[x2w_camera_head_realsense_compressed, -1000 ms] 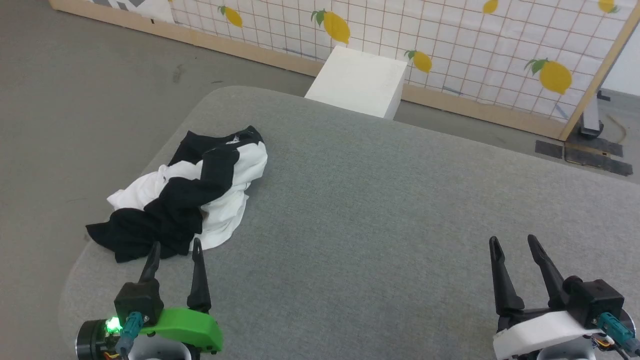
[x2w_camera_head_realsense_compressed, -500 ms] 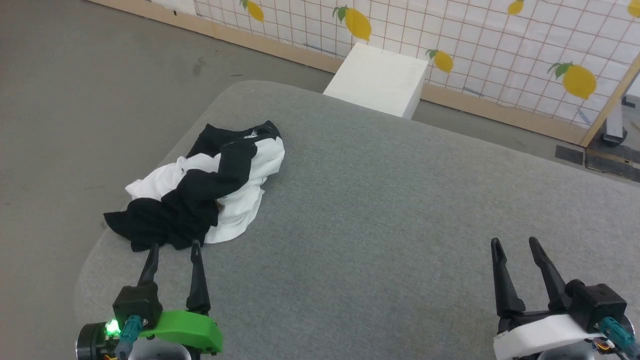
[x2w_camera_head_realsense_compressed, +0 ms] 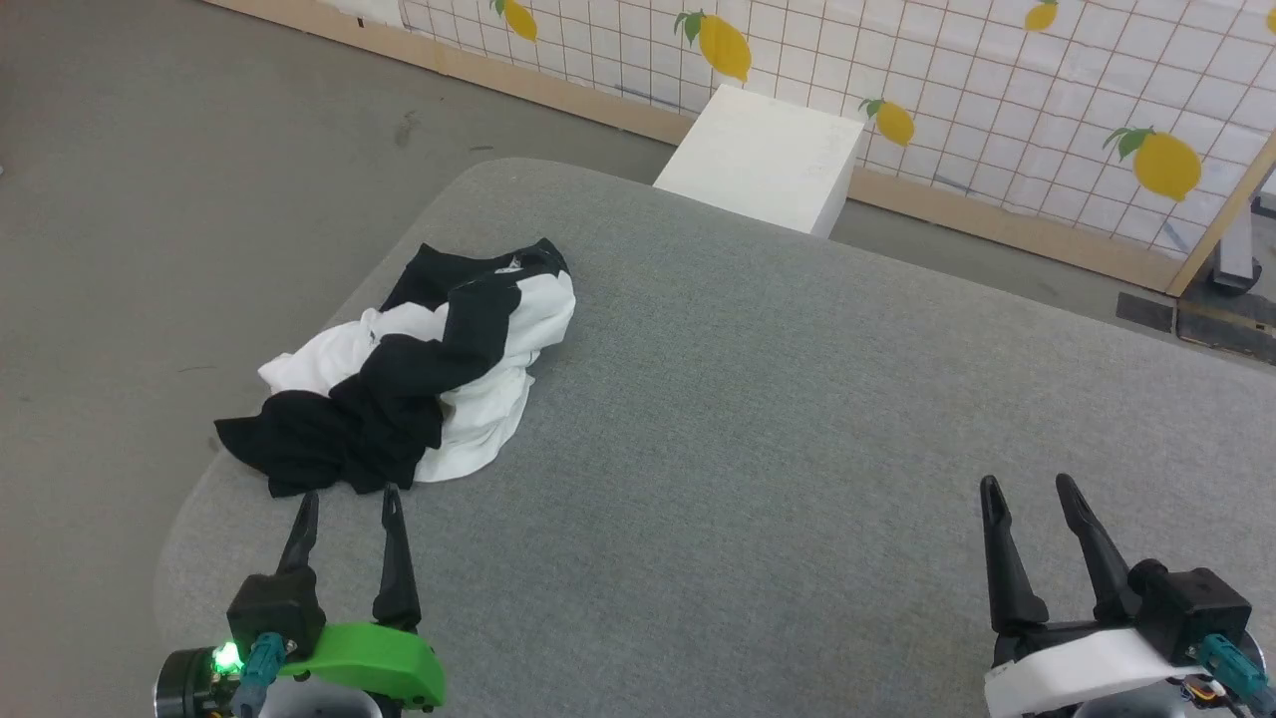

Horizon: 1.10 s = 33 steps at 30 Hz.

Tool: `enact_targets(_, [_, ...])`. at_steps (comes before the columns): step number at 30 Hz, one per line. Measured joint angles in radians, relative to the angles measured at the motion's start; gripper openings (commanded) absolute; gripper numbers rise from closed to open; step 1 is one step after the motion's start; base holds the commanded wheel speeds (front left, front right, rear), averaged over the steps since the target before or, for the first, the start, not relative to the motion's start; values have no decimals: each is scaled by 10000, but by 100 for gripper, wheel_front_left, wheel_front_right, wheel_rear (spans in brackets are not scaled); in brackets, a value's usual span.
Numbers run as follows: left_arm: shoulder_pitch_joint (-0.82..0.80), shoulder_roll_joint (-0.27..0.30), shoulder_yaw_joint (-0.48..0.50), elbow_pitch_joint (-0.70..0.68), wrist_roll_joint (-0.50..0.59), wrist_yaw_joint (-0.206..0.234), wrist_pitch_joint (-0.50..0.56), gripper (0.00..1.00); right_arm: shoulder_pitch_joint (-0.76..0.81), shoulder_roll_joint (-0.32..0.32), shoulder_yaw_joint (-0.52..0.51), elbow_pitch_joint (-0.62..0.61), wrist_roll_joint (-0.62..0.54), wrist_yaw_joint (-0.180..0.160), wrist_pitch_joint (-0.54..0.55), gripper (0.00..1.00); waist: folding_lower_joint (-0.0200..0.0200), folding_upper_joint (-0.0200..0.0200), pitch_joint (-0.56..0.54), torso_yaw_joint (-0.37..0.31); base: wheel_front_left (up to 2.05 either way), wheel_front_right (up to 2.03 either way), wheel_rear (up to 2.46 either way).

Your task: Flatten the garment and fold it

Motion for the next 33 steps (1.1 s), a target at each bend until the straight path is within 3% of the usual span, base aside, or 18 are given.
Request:
enact_targets(7, [-376, 56, 128, 359, -226, -253, -2, 100, -1, 0, -29, -23, -15, 0, -2, 100, 0, 0, 144, 9, 0, 0, 0])
enact_targets(13, [-2848, 617, 366, 1384, -945, -961, 366, 100, -9, 0, -40, -40, -343, 0, -2, 100, 0, 0, 522, -16, 0, 0, 0])
enact_targets(19, [-5533, 1062, 222, 3400, -2468, -1567, 3342, 100, -126, 2, -125, -293, -849, 0, 249, 100, 0, 0, 1125, -145, 0, 0, 0])
enact_targets(23, [-6999, 1254, 192, 4656, -3639, -1649, 5743, 100, -332, 2, -155, -648, -1193, 0, 581, 100, 0, 0, 1617, -328, 0, 0, 0])
enact_targets(27, [-7797, 1582, -75, 5649, -4146, -1655, 7781, 100, -431, 2, -240, -1035, -1423, 0, 834, 100, 1, 0, 2098, -613, 0, 0, 0])
enact_targets(33, [-8054, 1906, -414, 6684, -4009, -1350, 9102, 100, -439, 2, -414, -1649, -1685, 0, 1116, 100, 3, 0, 2813, -1061, 0, 0, 0])
